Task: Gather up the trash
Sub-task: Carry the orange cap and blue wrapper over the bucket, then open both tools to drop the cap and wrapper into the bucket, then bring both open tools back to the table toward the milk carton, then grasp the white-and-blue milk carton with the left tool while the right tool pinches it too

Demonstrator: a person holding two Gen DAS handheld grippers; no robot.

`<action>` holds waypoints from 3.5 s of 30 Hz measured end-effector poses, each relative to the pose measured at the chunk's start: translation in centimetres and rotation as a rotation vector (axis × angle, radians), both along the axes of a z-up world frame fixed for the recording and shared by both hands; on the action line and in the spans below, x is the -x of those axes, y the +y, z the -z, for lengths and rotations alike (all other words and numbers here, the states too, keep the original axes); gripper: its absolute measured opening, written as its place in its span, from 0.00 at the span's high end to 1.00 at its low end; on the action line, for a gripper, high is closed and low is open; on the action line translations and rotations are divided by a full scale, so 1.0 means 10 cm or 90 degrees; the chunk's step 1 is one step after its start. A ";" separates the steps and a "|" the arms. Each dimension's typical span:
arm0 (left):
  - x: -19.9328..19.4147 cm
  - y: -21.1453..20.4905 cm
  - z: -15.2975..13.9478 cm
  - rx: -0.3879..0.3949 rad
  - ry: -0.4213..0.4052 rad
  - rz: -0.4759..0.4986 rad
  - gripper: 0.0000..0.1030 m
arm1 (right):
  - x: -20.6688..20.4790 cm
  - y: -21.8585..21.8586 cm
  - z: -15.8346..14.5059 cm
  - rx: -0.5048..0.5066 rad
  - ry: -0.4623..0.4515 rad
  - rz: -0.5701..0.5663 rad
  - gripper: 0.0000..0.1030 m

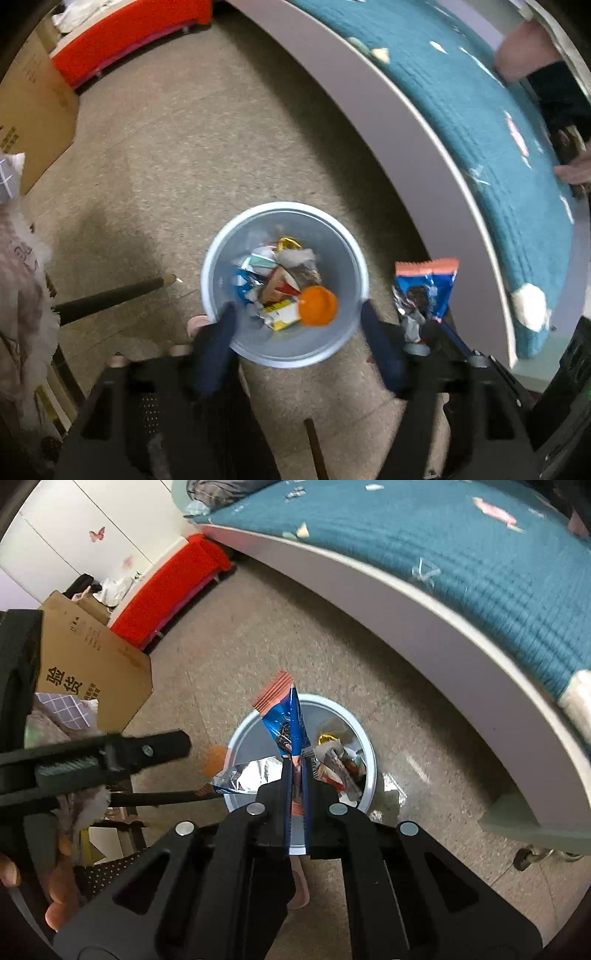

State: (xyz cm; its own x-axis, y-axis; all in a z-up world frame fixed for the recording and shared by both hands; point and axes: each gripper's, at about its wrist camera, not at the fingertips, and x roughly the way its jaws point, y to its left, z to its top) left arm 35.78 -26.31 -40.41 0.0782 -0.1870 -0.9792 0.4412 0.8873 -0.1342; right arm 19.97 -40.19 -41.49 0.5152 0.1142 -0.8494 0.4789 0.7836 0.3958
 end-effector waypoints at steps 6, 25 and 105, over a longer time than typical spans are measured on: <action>-0.03 0.05 0.08 -0.072 -0.028 -0.012 0.26 | -0.07 0.01 0.19 -0.046 0.011 0.008 0.95; 0.17 0.25 -0.46 -0.050 -0.080 -0.055 0.25 | -0.06 0.03 -0.16 -0.035 -0.003 0.020 0.37; 0.38 6.69 -2.60 0.294 -0.308 -0.670 0.62 | -2.09 6.29 -2.67 -0.099 -0.184 -0.516 0.70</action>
